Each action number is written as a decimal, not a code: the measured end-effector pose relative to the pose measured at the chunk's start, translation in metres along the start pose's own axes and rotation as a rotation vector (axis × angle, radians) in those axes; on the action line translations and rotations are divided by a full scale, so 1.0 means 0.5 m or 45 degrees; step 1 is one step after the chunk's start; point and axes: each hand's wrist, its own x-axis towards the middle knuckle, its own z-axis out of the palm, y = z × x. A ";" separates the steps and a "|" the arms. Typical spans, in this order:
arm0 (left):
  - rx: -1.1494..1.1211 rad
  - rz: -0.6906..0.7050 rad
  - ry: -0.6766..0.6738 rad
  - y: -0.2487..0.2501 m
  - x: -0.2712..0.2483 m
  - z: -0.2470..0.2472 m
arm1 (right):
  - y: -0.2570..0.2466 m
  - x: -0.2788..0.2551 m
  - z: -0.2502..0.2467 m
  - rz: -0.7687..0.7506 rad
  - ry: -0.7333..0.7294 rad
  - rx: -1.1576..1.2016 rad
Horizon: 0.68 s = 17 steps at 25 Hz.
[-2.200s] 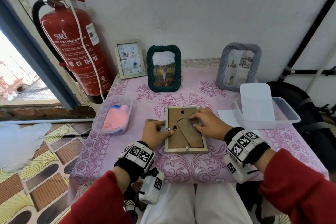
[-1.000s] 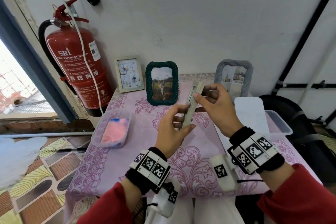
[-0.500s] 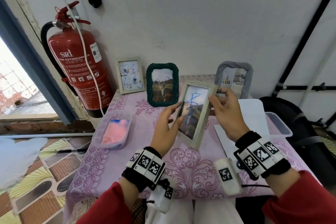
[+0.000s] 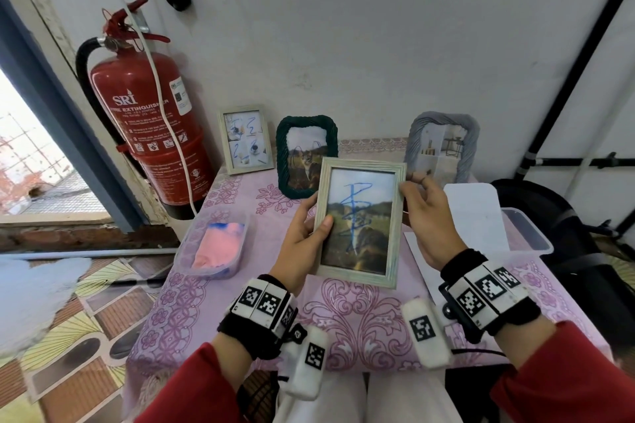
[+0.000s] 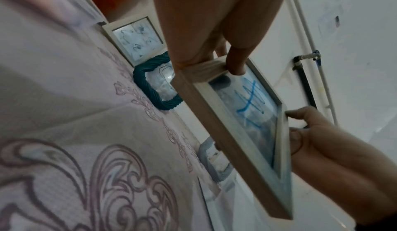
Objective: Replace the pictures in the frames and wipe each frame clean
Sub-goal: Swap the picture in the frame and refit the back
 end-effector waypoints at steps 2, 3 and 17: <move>-0.062 -0.013 0.057 -0.008 0.001 -0.003 | 0.010 -0.004 -0.002 0.031 -0.027 -0.005; -0.089 -0.017 0.094 -0.012 0.001 -0.004 | 0.017 -0.007 -0.005 0.063 -0.053 -0.051; 0.409 -0.214 0.200 -0.082 0.001 -0.076 | 0.125 -0.045 -0.019 0.292 -0.406 -0.583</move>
